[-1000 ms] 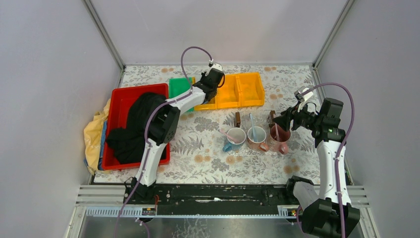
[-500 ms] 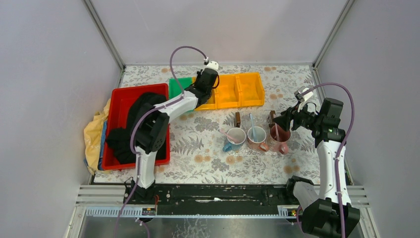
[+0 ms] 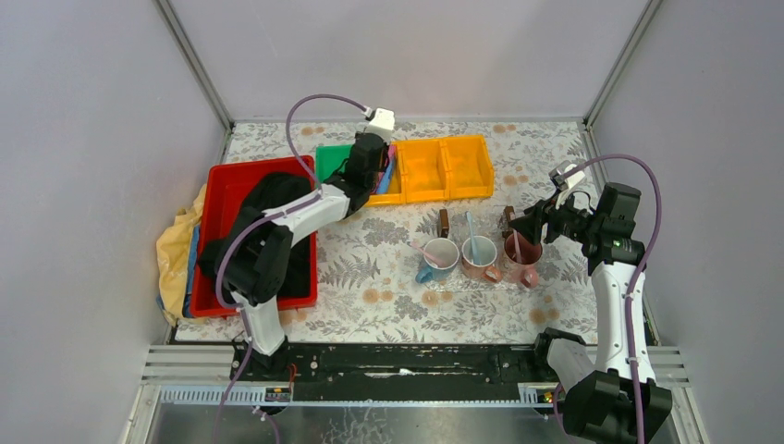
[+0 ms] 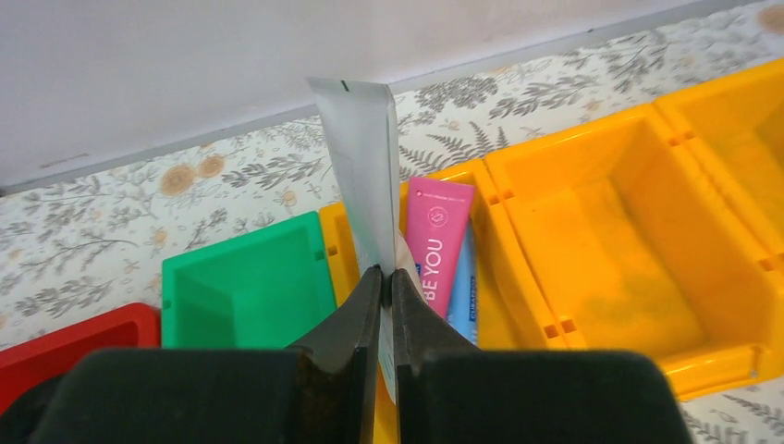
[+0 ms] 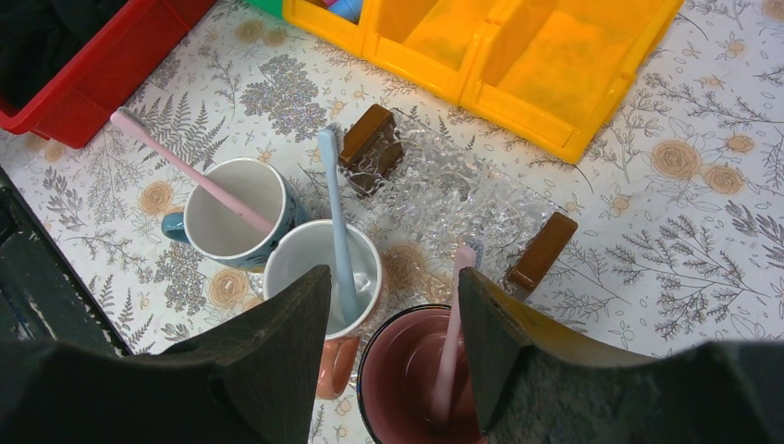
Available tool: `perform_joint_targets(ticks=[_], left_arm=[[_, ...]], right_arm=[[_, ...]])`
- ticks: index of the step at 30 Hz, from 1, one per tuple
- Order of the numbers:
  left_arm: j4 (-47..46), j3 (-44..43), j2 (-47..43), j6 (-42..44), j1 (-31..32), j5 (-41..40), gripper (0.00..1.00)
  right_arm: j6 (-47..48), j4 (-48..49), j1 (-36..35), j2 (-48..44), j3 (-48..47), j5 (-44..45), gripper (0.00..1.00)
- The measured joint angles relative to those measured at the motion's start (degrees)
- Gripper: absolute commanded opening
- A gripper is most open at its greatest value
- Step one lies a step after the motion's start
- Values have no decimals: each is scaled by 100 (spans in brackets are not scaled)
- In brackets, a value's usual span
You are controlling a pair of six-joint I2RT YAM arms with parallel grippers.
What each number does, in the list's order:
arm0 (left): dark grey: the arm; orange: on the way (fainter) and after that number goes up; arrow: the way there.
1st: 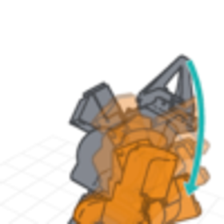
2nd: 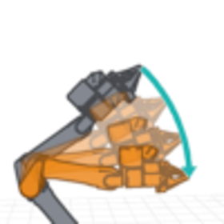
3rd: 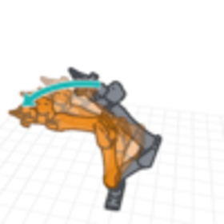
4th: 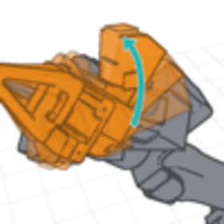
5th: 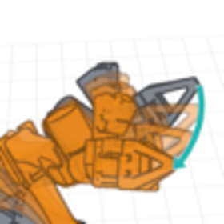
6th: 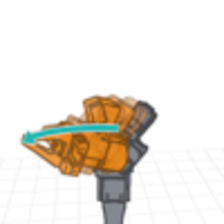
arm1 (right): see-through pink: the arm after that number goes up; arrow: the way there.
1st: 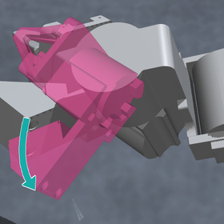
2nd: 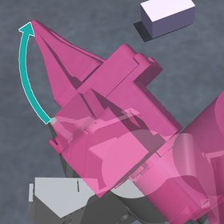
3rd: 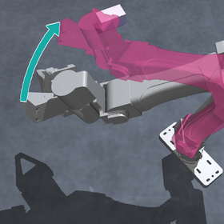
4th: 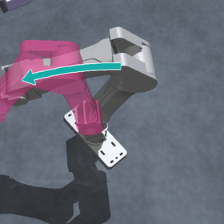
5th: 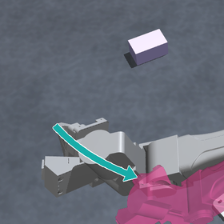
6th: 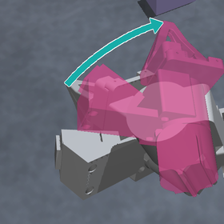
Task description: Prepare toiletry sets of a toothbrush and toothpaste on the tray
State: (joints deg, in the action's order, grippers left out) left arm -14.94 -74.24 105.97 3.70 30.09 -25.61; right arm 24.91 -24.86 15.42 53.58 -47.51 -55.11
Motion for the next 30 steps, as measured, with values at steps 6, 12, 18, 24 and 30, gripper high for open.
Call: perform_joint_targets(ticks=[6, 12, 18, 24, 30], left_arm=[[-702, 590, -404, -367, -356, 835, 0], [-1340, 914, -560, -649, -621, 1556, 0], [-1934, 1156, -577, -1032, -850, 2251, 0], [-2573, 1438, -577, -1491, -1193, 2850, 0], [-3093, 1628, -601, -1757, -1294, 3331, 0]], right_arm=[[0, 0, 0, 0, 0, -11, 60], [-2, 0, 0, 0, 0, -37, 60], [-4, 4, 0, 0, 0, -125, 61], [-7, 7, 0, 4, 0, -164, 61], [-13, 11, 0, 28, 0, -310, 61]])
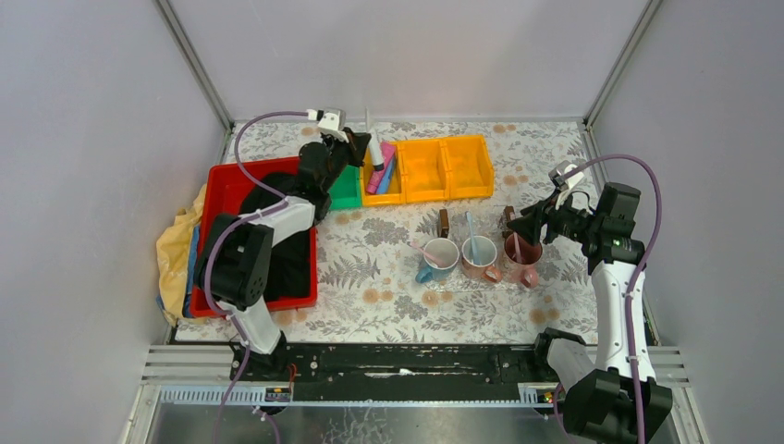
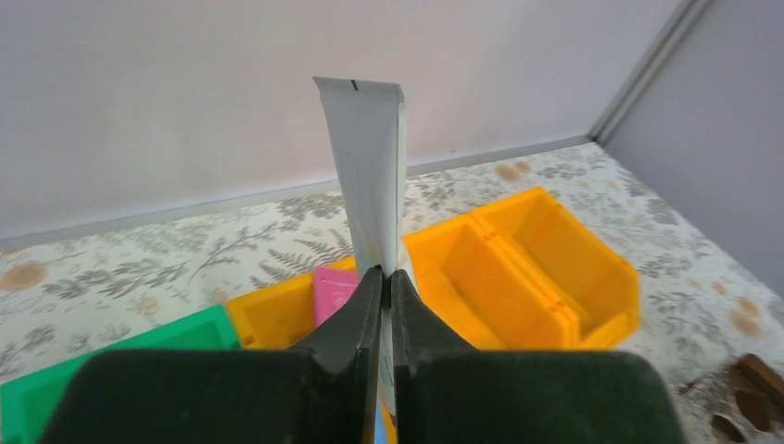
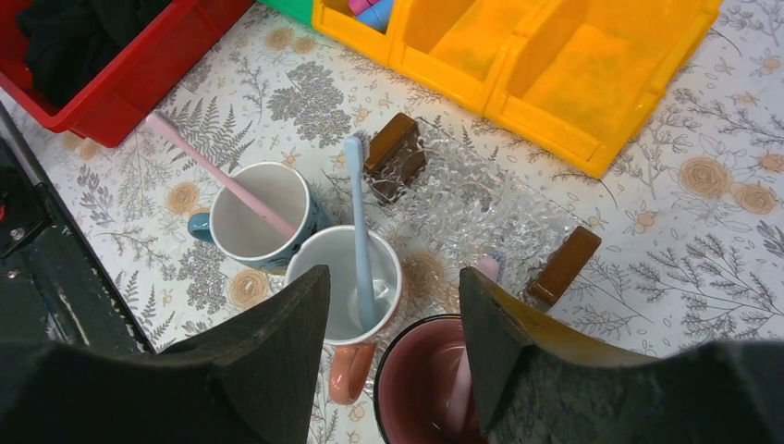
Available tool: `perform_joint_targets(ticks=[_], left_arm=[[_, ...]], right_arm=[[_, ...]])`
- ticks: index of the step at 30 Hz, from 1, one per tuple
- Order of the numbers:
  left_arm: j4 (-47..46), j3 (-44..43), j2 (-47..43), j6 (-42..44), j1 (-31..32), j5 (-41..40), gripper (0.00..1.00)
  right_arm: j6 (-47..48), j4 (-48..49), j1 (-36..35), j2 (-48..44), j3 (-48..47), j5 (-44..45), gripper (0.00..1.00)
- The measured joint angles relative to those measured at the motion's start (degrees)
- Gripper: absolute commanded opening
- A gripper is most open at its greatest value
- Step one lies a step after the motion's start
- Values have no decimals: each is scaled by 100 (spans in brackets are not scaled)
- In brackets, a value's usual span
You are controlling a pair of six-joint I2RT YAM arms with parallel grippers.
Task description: Prepare toiletry sets of a toothbrush and toothpaste on the tray
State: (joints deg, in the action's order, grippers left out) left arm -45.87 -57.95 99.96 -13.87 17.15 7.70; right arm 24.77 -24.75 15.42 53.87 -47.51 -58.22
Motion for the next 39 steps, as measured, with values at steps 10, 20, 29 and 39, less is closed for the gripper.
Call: perform_joint_targets(ticks=[10, 20, 29, 39], left_arm=[[-1259, 358, -358, -802, 4, 839, 0], [-2977, 468, -407, -2253, 4, 2017, 0], [-3921, 214, -385, -3600, 463, 3176, 0], [-4113, -59, -387, -4216, 1196, 4356, 0]], right_arm=[[-46, 42, 0, 74, 0, -542, 67], [-90, 11, -2, 459, -706, -1432, 85], [-581, 245, -348, 1130, -2465, -2210, 100], [-2857, 2035, -1078, 1438, -3224, -2684, 99]])
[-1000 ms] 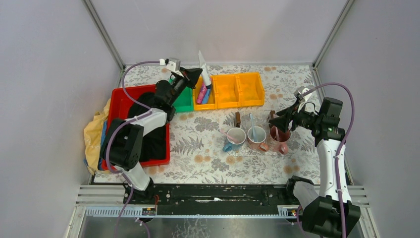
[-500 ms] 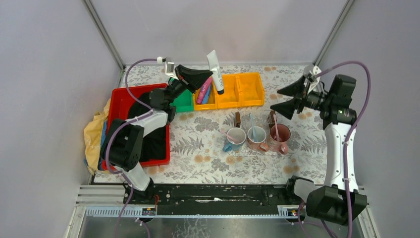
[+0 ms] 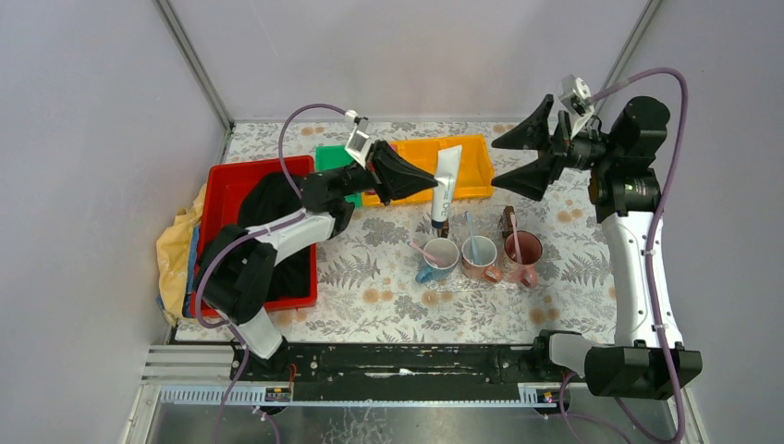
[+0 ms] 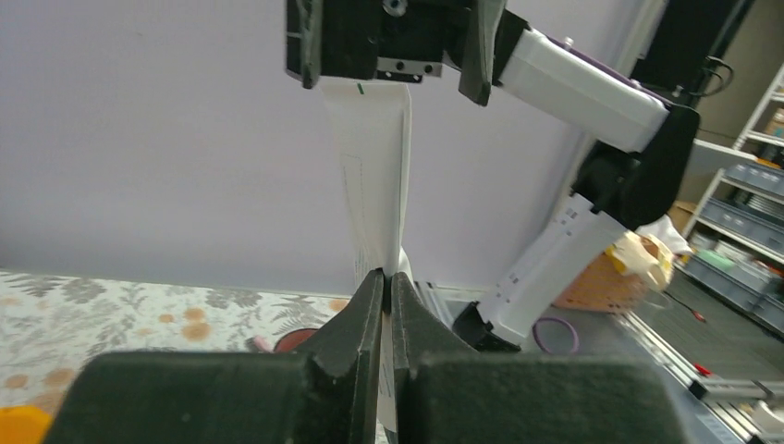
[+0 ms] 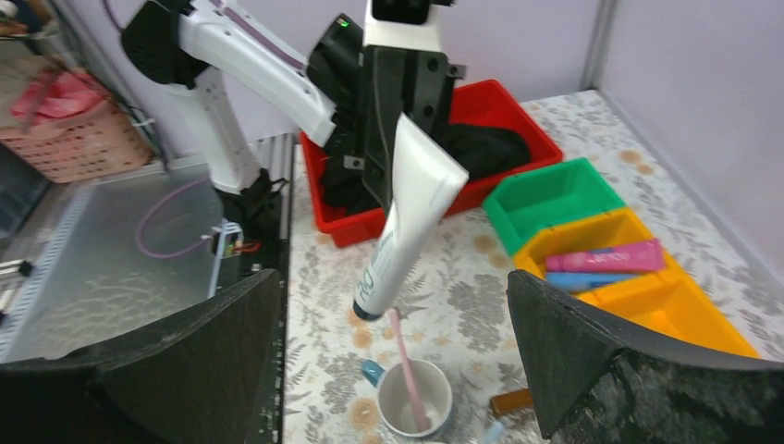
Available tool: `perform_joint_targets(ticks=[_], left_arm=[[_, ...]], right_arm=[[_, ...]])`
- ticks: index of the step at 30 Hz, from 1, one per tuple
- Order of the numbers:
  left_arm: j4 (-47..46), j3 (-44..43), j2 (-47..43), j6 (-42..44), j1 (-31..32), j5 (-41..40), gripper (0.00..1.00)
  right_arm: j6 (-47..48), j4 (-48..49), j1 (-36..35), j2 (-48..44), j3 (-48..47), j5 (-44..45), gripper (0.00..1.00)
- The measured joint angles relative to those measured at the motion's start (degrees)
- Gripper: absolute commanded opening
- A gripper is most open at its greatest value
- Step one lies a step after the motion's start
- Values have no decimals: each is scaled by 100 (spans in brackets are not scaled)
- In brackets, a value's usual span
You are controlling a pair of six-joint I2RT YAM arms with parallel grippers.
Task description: Prepare toiletry sets of a toothbrush and toothpaste on the tray
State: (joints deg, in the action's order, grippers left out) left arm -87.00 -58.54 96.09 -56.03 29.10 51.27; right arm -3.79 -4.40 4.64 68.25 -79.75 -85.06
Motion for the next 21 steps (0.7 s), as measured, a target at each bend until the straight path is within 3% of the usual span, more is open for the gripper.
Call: perform_joint_targets(ticks=[7, 12, 18, 21], left_arm=[[-2, -105, 0, -151, 321, 407, 0], [-7, -177, 0, -238, 468, 595, 0], [-4, -190, 0, -313, 505, 739, 0], [-4, -229, 0, -361, 531, 782, 0]], right_arm=[[-1088, 748, -680, 42, 52, 13, 100], [-1403, 901, -925, 44, 273, 52, 91], [-1532, 905, -1226, 83, 533, 63, 71], [-1532, 903, -1294, 83, 579, 105, 48]])
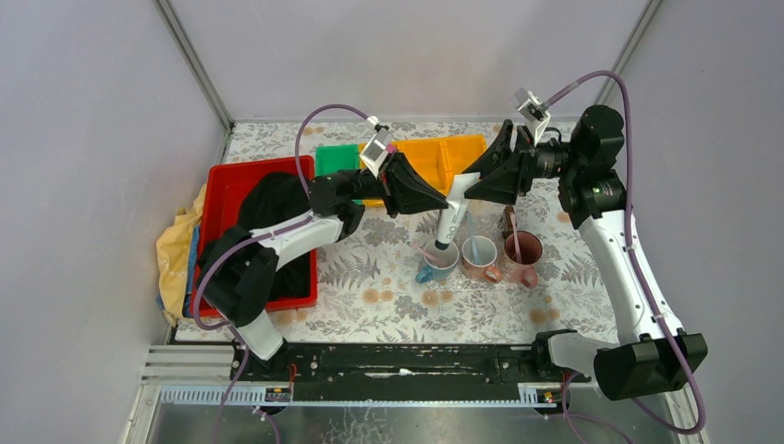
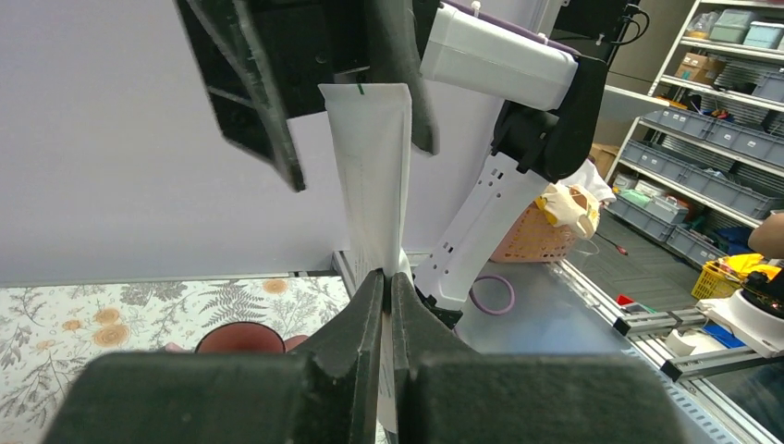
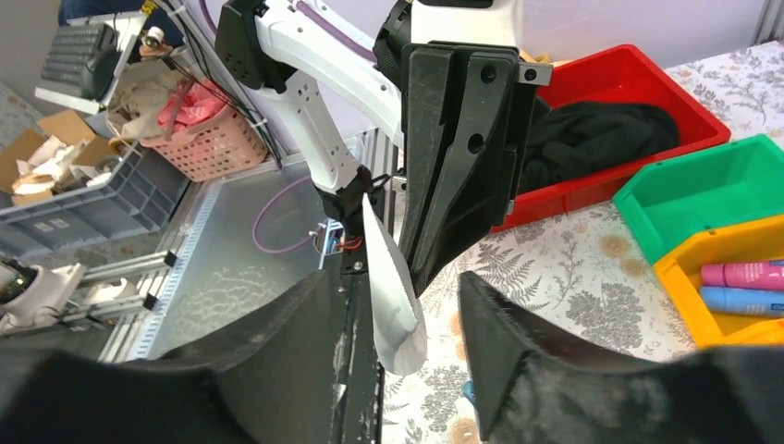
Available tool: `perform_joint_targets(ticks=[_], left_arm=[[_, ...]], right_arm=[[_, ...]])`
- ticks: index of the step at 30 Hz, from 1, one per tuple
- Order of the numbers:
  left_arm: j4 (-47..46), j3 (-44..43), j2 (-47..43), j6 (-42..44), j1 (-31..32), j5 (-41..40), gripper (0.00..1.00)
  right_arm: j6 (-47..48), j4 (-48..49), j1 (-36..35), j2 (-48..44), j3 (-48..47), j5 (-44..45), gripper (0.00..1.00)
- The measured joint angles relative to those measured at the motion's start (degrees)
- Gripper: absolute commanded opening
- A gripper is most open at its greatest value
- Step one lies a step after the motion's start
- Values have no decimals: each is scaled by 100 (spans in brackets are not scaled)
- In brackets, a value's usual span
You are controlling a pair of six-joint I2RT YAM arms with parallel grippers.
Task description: Prepare toiletry sets of a toothbrush and toothpaste on the tray
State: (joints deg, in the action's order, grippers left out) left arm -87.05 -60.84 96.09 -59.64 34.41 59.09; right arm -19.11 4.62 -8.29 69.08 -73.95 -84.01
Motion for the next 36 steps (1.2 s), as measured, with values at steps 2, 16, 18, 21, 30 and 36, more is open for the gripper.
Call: perform_joint_targets(ticks=[2, 16, 18, 21, 30, 36], left_arm=[[-2, -42, 0, -17, 7, 11, 0], [-26, 481, -256, 44, -17, -393, 74], [-26, 955, -544, 225, -52, -684, 77], [4, 1834, -1172, 597, -184, -1213, 80], [2487, 2876, -3598, 2343, -334, -2938, 85], [4465, 2892, -4266, 3027, -334, -3506, 89]], right_arm=[[42, 4, -20, 0, 2, 37, 30], [339, -111, -55, -87, 4, 33, 2], [422, -157, -46, -125, 22, 37, 3], [710, -389, 2, -175, 31, 81, 3], [3128, -2339, 44, 83, -280, 1840, 3], [3392, -2015, 39, 376, 57, 2680, 3]])
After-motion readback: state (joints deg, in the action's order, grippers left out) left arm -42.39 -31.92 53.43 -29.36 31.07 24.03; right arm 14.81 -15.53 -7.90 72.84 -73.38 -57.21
